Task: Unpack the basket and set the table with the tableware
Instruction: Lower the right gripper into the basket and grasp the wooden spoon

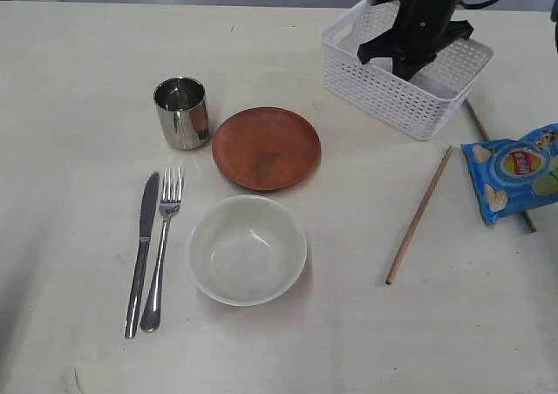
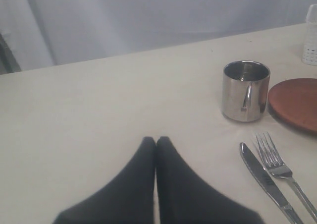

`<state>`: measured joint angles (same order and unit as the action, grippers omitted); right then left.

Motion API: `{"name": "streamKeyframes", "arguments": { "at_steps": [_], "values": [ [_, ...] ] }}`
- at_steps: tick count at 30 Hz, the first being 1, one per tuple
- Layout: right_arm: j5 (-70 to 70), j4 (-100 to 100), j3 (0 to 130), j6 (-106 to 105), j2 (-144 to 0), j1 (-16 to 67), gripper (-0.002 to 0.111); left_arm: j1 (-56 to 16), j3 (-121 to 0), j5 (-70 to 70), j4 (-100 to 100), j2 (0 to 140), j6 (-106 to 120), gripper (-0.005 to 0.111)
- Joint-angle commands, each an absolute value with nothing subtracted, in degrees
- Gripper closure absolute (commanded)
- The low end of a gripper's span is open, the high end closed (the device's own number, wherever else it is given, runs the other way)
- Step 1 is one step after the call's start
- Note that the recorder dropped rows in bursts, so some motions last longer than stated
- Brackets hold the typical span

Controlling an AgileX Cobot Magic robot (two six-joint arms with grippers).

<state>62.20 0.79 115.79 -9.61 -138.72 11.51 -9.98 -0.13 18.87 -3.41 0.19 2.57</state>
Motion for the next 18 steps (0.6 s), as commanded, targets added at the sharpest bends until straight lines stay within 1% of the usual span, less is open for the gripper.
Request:
{"name": "streamKeyframes", "arguments": {
  "at_steps": [1, 8, 9, 11, 12, 15, 16, 18],
  "values": [
    [59.25, 2.45, 115.15, -8.96, -136.73, 10.74, 0.109, -9.84, 0.0, 18.45, -2.92, 0.0, 2.55, 0.107],
    [64.12, -11.76, 115.24, -25.93, -135.43, 10.74, 0.108, -9.84, 0.0, 18.45, -2.92, 0.0, 2.55, 0.107],
    [64.79, -12.75, 115.24, -27.47, -135.43, 10.74, 0.107, -9.84, 0.0, 18.45, -2.92, 0.0, 2.55, 0.107],
    [65.4, -12.46, 115.24, -28.27, -135.55, 10.74, 0.098, -9.84, 0.0, 18.45, -2.92, 0.0, 2.55, 0.107],
    [65.4, -11.75, 115.24, -28.27, -135.66, 10.85, 0.088, -9.84, 0.0, 18.45, -2.92, 0.0, 2.55, 0.107],
    [64.5, -9.46, 115.24, -26.6, -135.76, 11.08, 0.066, -9.84, 0.0, 18.45, -2.92, 0.0, 2.55, 0.107],
    [63.96, -9.05, 115.24, -26.04, -135.76, 11.08, 0.063, -9.84, 0.0, 18.45, -2.92, 0.0, 2.55, 0.107],
    [63.18, -7.94, 115.24, -25.45, -135.76, 11.08, 0.062, -9.84, 0.0, 18.45, -2.92, 0.0, 2.55, 0.107]
  ]
}}
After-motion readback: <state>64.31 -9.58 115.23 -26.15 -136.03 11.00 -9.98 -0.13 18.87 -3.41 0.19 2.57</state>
